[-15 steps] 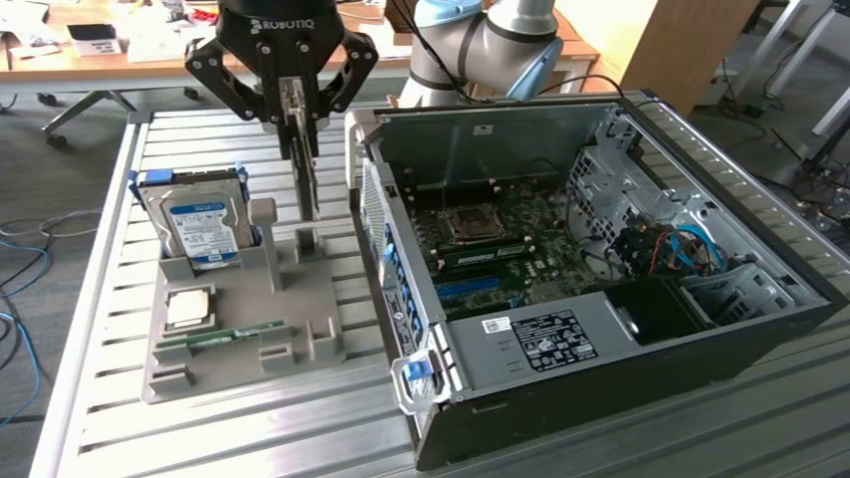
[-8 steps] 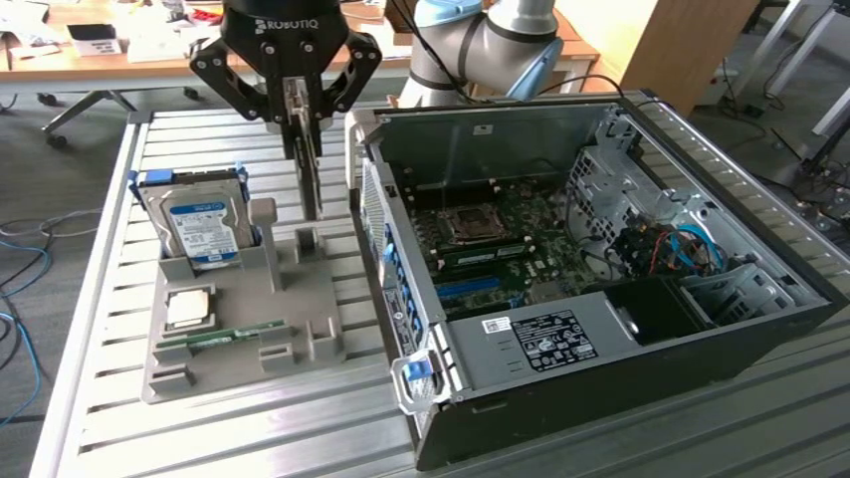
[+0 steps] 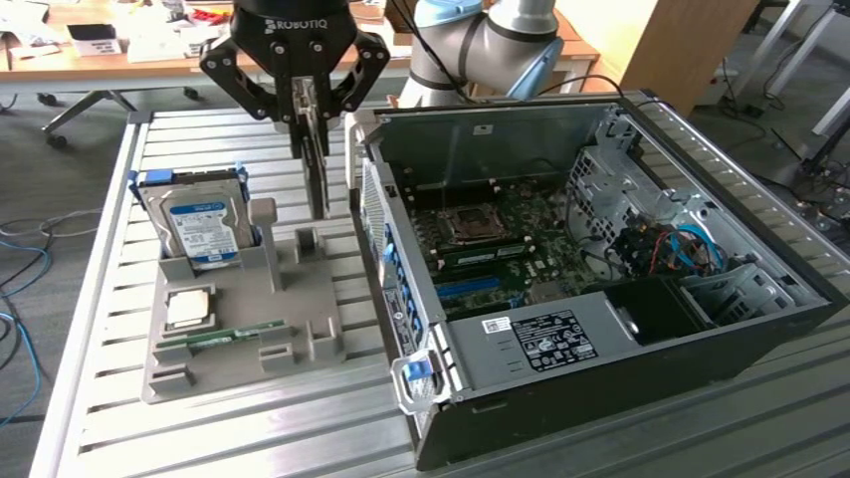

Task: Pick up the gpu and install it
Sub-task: 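Pick up the gpu and move the gpu toward the slot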

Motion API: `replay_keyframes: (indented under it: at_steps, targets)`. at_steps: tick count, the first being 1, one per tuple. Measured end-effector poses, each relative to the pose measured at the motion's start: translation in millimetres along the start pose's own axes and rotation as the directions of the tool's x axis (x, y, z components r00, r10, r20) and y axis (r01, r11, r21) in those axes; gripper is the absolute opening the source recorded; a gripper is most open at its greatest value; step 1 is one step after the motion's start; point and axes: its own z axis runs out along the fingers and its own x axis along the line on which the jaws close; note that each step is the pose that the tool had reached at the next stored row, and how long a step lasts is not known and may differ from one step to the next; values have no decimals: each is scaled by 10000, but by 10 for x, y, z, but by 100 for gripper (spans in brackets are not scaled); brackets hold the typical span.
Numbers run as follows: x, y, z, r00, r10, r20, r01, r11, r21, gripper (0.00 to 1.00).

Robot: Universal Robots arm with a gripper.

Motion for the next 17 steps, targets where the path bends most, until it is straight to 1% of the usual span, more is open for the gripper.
replay_keyframes:
  at_steps: [17]
  targets:
    - [-170, 1, 4, 10000, 0, 0, 0, 10000, 0, 27]
